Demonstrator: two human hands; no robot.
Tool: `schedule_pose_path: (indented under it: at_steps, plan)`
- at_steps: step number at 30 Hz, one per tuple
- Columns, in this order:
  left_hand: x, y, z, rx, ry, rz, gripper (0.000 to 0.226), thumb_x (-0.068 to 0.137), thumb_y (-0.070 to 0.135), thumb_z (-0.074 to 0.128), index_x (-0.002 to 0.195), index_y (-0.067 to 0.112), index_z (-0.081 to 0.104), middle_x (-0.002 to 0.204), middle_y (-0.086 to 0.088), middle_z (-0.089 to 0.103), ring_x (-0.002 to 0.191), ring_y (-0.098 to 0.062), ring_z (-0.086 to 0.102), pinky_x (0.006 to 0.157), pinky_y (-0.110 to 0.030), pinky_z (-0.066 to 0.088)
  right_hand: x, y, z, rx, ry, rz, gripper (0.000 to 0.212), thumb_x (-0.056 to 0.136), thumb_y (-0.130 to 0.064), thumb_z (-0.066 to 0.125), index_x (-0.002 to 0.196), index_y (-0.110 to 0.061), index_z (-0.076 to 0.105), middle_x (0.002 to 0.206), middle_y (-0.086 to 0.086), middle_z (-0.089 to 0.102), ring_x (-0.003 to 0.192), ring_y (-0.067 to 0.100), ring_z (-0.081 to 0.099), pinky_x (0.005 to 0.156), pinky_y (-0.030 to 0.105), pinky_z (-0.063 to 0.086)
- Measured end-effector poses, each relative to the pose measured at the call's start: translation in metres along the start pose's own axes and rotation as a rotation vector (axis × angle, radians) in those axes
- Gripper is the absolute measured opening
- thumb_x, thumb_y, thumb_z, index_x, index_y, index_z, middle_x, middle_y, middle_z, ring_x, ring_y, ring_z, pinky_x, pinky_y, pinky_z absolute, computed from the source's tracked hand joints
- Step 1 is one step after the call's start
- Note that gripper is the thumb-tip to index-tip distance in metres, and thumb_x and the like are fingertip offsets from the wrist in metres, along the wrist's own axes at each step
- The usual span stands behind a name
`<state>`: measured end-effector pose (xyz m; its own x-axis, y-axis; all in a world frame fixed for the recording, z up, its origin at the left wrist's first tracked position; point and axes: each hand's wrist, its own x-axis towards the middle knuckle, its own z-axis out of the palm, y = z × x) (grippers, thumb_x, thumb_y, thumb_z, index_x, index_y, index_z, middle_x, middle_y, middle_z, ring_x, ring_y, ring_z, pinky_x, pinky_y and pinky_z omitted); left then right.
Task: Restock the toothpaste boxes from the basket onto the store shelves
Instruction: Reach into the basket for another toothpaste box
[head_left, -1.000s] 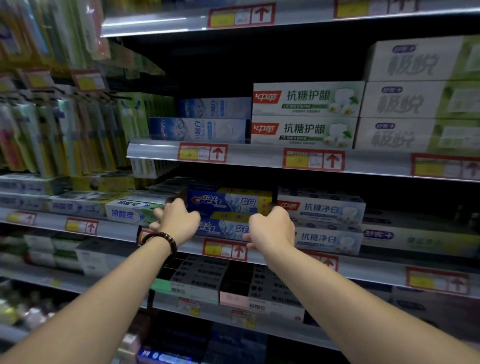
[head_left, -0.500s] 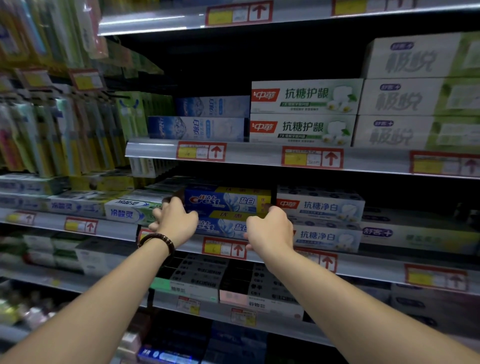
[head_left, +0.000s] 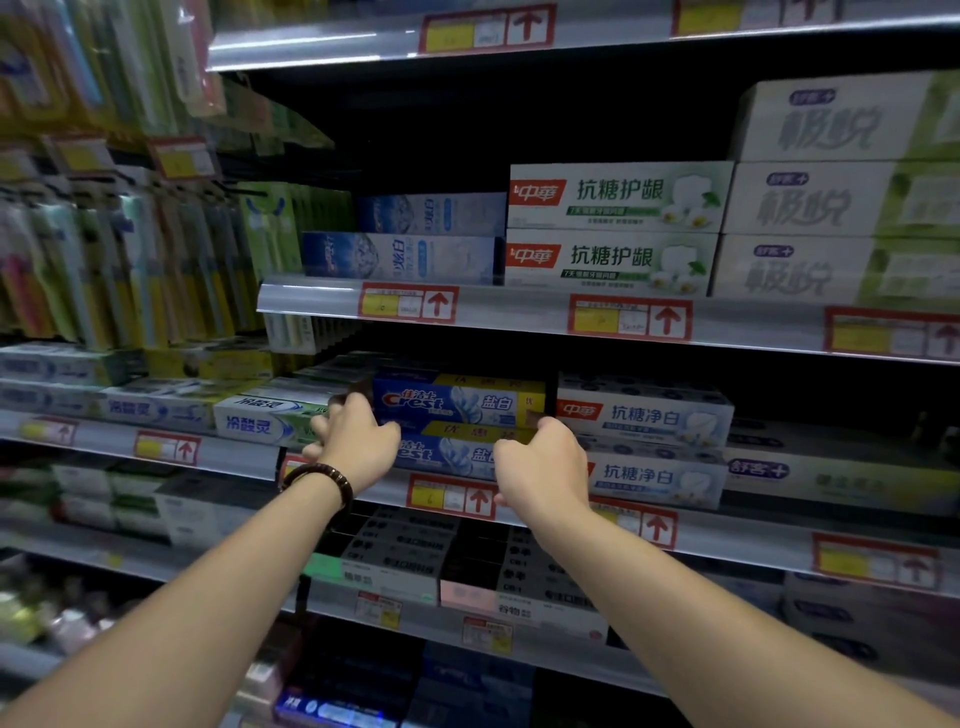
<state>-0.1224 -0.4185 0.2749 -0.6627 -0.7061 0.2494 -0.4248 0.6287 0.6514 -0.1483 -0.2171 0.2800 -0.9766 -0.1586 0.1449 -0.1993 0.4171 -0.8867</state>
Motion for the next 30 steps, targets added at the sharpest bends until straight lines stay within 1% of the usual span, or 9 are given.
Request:
schedule_pose_path:
  at_steps: [3, 6, 8, 10, 12, 18, 23, 28, 30]
  plan:
    - [-0.002, 0.002, -0.001, -0.019, 0.014, -0.014, 0.021, 0.095, 0.029, 0.059, 0.090, 0.018, 0.041, 0.122, -0.012, 0.046, 0.120, -0.034, 0.037, 0.097, -0.048, 0.036, 0.000, -0.002, -0.001, 0.043, 0.011, -0.001, 0.025, 0.086, -0.016, 0.059, 0.098, -0.030, 0.042, 0.107, 0.001, 0.065, 0.088, 0.031, 0.071, 0.077, 0.049, 0.065]
    - [-0.007, 0.008, -0.004, -0.072, 0.039, -0.040, 0.023, 0.096, 0.027, 0.060, 0.103, 0.012, 0.044, 0.135, -0.014, 0.042, 0.130, -0.036, 0.035, 0.102, -0.052, 0.034, 0.000, -0.002, -0.003, 0.092, 0.017, -0.014, 0.030, 0.085, -0.019, 0.057, 0.114, -0.025, 0.051, 0.114, 0.002, 0.065, 0.099, 0.032, 0.070, 0.085, 0.049, 0.064]
    - [-0.012, 0.013, -0.006, -0.129, 0.067, -0.038, 0.027, 0.098, 0.026, 0.061, 0.113, 0.011, 0.044, 0.142, -0.014, 0.041, 0.134, -0.037, 0.034, 0.107, -0.055, 0.033, 0.000, 0.000, -0.003, 0.133, 0.024, -0.031, 0.066, 0.078, -0.028, 0.053, 0.143, -0.021, 0.054, 0.125, 0.004, 0.068, 0.106, 0.028, 0.067, 0.090, 0.040, 0.059]
    - [-0.018, 0.018, -0.007, -0.190, 0.091, -0.021, 0.046, 0.098, 0.026, 0.062, 0.138, 0.011, 0.042, 0.150, -0.013, 0.040, 0.140, -0.036, 0.032, 0.113, -0.058, 0.032, -0.005, -0.002, -0.009, 0.150, 0.016, -0.063, 0.075, 0.082, -0.032, 0.055, 0.156, -0.024, 0.046, 0.136, 0.003, 0.066, 0.108, 0.027, 0.064, 0.085, 0.035, 0.051]
    - [-0.023, 0.018, -0.005, -0.274, 0.104, 0.010, 0.065, 0.097, 0.026, 0.063, 0.153, 0.015, 0.032, 0.153, -0.010, 0.041, 0.141, -0.035, 0.034, 0.116, -0.059, 0.032, -0.011, -0.004, -0.018, 0.167, 0.012, -0.085, 0.066, 0.096, -0.029, 0.060, 0.160, -0.023, 0.042, 0.143, 0.000, 0.062, 0.120, 0.028, 0.064, 0.091, 0.037, 0.052]
    - [-0.061, 0.033, 0.002, -0.409, 0.036, 0.062, 0.056, 0.093, 0.031, 0.068, 0.143, 0.030, 0.041, 0.127, 0.008, 0.055, 0.121, -0.025, 0.054, 0.105, -0.054, 0.047, -0.031, 0.009, -0.051, 0.205, -0.003, -0.090, 0.057, 0.103, -0.031, 0.065, 0.156, -0.022, 0.047, 0.132, -0.006, 0.066, 0.127, 0.019, 0.058, 0.101, 0.035, 0.049]
    - [-0.109, 0.053, 0.005, -0.482, -0.040, 0.096, 0.055, 0.098, 0.027, 0.067, 0.145, 0.028, 0.040, 0.129, 0.006, 0.055, 0.120, -0.023, 0.053, 0.103, -0.049, 0.050, -0.058, 0.019, -0.087, 0.194, 0.041, -0.096, 0.056, 0.102, -0.031, 0.068, 0.154, -0.021, 0.051, 0.109, -0.017, 0.067, 0.107, 0.011, 0.063, 0.095, 0.029, 0.048]
    - [-0.166, 0.077, 0.010, -0.555, -0.115, 0.102, 0.057, 0.101, 0.025, 0.064, 0.151, 0.024, 0.037, 0.134, 0.003, 0.053, 0.117, -0.020, 0.055, 0.099, -0.041, 0.050, -0.089, 0.031, -0.129, 0.177, 0.047, -0.092, 0.057, 0.101, -0.035, 0.069, 0.154, -0.023, 0.051, 0.117, -0.010, 0.070, 0.104, 0.009, 0.066, 0.083, 0.021, 0.046]
    - [-0.192, 0.087, 0.013, -0.585, -0.151, 0.106, 0.058, 0.102, 0.025, 0.063, 0.153, 0.024, 0.035, 0.136, 0.003, 0.052, 0.118, -0.018, 0.055, 0.099, -0.037, 0.048, -0.101, 0.039, -0.147, 0.167, 0.061, -0.097, 0.057, 0.101, -0.036, 0.069, 0.153, -0.022, 0.052, 0.115, -0.011, 0.071, 0.104, 0.009, 0.068, 0.086, 0.024, 0.050]
